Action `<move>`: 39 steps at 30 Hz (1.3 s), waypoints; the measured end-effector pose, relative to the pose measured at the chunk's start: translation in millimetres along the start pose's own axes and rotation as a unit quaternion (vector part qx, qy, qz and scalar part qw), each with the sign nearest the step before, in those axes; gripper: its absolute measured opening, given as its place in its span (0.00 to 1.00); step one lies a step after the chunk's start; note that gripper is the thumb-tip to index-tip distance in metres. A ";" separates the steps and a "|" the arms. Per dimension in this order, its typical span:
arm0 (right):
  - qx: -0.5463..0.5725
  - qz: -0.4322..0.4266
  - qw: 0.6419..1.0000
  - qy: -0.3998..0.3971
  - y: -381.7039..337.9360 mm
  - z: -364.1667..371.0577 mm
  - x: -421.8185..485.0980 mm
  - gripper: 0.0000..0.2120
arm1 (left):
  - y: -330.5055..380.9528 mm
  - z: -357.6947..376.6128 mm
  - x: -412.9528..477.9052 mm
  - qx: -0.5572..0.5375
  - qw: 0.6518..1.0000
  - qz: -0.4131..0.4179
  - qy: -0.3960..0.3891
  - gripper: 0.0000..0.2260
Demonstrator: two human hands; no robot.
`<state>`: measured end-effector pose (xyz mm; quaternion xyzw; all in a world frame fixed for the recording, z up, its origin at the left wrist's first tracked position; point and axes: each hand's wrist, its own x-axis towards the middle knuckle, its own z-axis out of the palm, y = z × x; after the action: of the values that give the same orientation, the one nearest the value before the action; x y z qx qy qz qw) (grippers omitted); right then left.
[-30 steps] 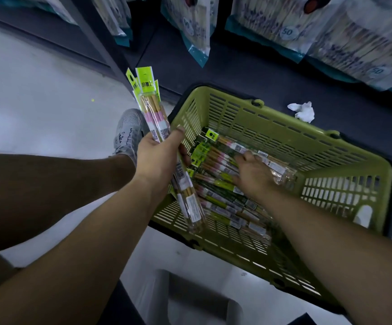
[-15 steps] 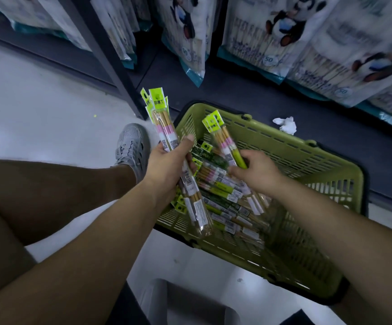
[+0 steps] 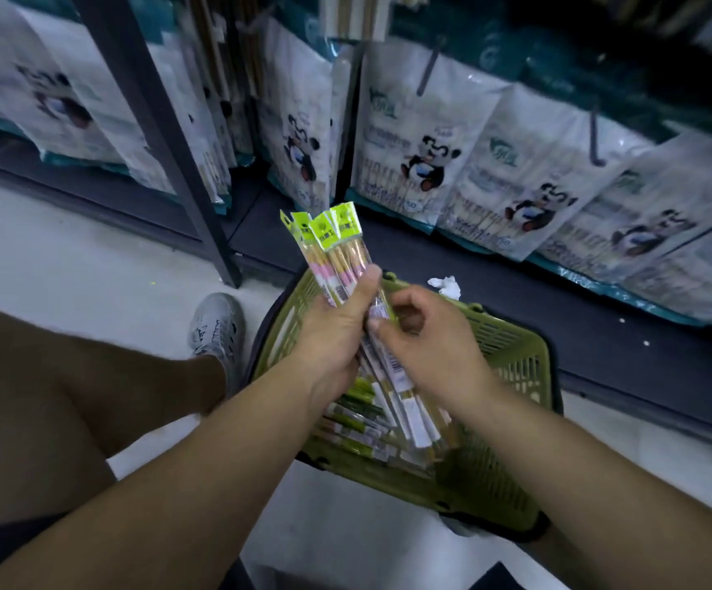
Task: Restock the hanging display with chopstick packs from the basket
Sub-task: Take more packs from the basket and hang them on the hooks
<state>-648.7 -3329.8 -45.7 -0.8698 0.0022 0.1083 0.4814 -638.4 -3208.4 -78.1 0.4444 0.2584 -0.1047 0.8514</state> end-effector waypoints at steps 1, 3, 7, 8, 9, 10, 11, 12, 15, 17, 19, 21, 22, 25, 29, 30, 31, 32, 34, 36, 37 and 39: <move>-0.023 -0.016 0.999 0.021 -5.3 -2.4 -3.3 0.14 | 3.0 4.1 -0.7 0.006 1.000 0.019 -0.006 0.19; -0.032 -0.031 0.998 0.042 -15.1 -9.6 -6.0 0.13 | 12.7 12.4 -2.9 0.044 0.997 0.059 -0.022 0.12; 0.049 -0.050 0.995 0.065 -37.9 -29.7 -10.7 0.07 | 46.4 29.6 -14.2 0.132 0.978 0.145 -0.065 0.22; 0.070 -0.054 0.993 0.072 -45.0 -34.4 -12.0 0.06 | 56.5 33.6 -16.4 0.152 0.971 0.168 -0.080 0.22; 0.085 -0.059 0.991 0.084 -52.3 -38.5 -12.7 0.06 | 66.6 37.5 -18.1 0.173 0.961 0.192 -0.097 0.20; 0.095 -0.065 0.988 0.099 -60.1 -42.2 -12.6 0.06 | 76.3 41.6 -19.6 0.192 0.951 0.214 -0.115 0.17; 0.105 -0.070 0.985 0.114 -67.8 -45.8 -11.8 0.05 | 86.1 46.2 -21.2 0.206 0.941 0.231 -0.134 0.14; 0.115 -0.073 0.983 0.127 -75.9 -49.4 -10.1 0.04 | 95.5 50.4 -22.3 0.215 0.933 0.246 -0.152 0.13; 0.142 -0.075 0.976 0.148 -98.5 -60.4 -3.3 0.03 | 123.2 60.6 -23.6 0.217 0.919 0.270 -0.191 0.14; 0.163 -0.072 0.974 0.139 -111.5 -66.8 0.9 0.04 | 138.7 64.7 -21.9 0.199 0.919 0.264 -0.213 0.13; 0.168 -0.079 0.973 0.134 -122.7 -72.2 5.6 0.05 | 150.7 68.5 -19.6 0.168 0.926 0.250 -0.229 0.11; 0.165 -0.087 0.972 0.146 -132.8 -76.0 10.9 0.06 | 159.3 72.4 -17.6 0.134 0.938 0.231 -0.223 0.11; 0.167 -0.089 0.969 0.157 -137.6 -78.1 13.6 0.06 | 163.8 75.2 -17.5 0.120 0.942 0.226 -0.215 0.16; 0.176 -0.085 0.967 0.164 -145.6 -85.6 19.5 0.10 | 179.8 82.5 -18.0 0.099 0.950 0.218 -0.201 0.28; 0.142 -0.092 0.975 0.141 -148.5 -88.8 22.4 0.11 | 192.4 88.6 -19.4 0.097 0.951 0.214 -0.199 0.26; 0.134 -0.093 0.976 0.144 -150.3 -88.3 23.3 0.10 | 194.0 90.1 -19.4 0.099 0.952 0.213 -0.198 0.24; 0.126 -0.091 0.977 0.147 -151.4 -88.3 24.6 0.10 | 195.5 92.3 -19.1 0.103 0.951 0.213 -0.201 0.21; 0.118 -0.088 0.978 0.148 -152.9 -88.6 26.3 0.10 | 196.9 94.5 -19.1 0.109 0.949 0.214 -0.206 0.19; 0.110 -0.089 0.979 0.147 -157.7 -91.3 28.8 0.09 | 200.1 97.7 -19.5 0.122 0.944 0.222 -0.211 0.20; 0.131 -0.102 0.973 0.157 -169.1 -98.9 30.5 0.08 | 204.5 99.0 -18.8 0.137 0.933 0.238 -0.233 0.19; 0.141 -0.113 0.968 0.172 -176.1 -105.3 32.0 0.09 | 206.6 99.6 -18.4 0.147 0.924 0.251 -0.248 0.14; 0.141 -0.146 0.959 0.198 -193.1 -121.2 35.3 0.06 | 211.3 100.1 -19.5 0.166 0.906 0.282 -0.267 0.13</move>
<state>-570.8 -3324.2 171.4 -0.7880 -0.0148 -0.1391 0.5996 -534.0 -3167.4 127.9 0.5888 -0.1365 -0.0161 0.7965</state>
